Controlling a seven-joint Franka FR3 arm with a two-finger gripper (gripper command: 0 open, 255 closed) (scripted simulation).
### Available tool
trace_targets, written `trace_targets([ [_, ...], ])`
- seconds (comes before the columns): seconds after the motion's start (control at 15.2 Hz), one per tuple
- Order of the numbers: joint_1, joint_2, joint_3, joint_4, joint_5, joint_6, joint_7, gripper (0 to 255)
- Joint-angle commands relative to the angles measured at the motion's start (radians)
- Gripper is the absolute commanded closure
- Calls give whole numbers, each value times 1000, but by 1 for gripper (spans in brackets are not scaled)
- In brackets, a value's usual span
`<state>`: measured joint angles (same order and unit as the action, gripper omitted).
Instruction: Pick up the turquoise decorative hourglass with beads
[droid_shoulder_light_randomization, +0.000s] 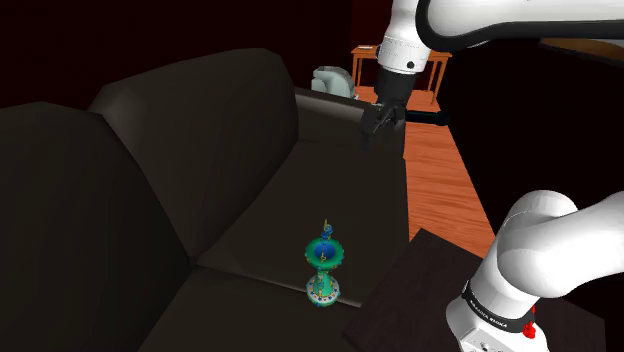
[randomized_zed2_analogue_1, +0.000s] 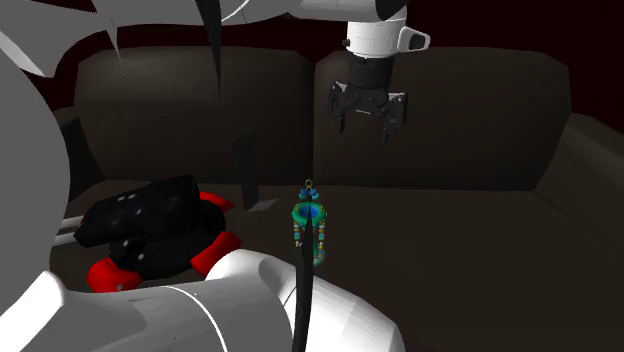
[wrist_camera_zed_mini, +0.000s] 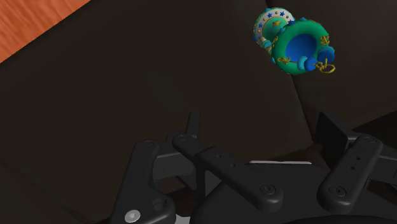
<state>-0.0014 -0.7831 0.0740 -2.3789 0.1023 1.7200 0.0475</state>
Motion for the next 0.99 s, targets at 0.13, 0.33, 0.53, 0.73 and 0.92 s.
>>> trace_targets([
  [0.13, 17, -22, 15, -76, 29, 79, 5, 0],
  [0.33, 47, -42, 42, -182, 75, 204, 13, 0],
  [0.53, 82, -44, 73, -275, 125, 336, 18, 0],
  [0.73, 123, -22, 109, -355, 180, 479, 21, 0],
  [0.92, 170, 27, 146, -418, 241, 635, 21, 0],
])
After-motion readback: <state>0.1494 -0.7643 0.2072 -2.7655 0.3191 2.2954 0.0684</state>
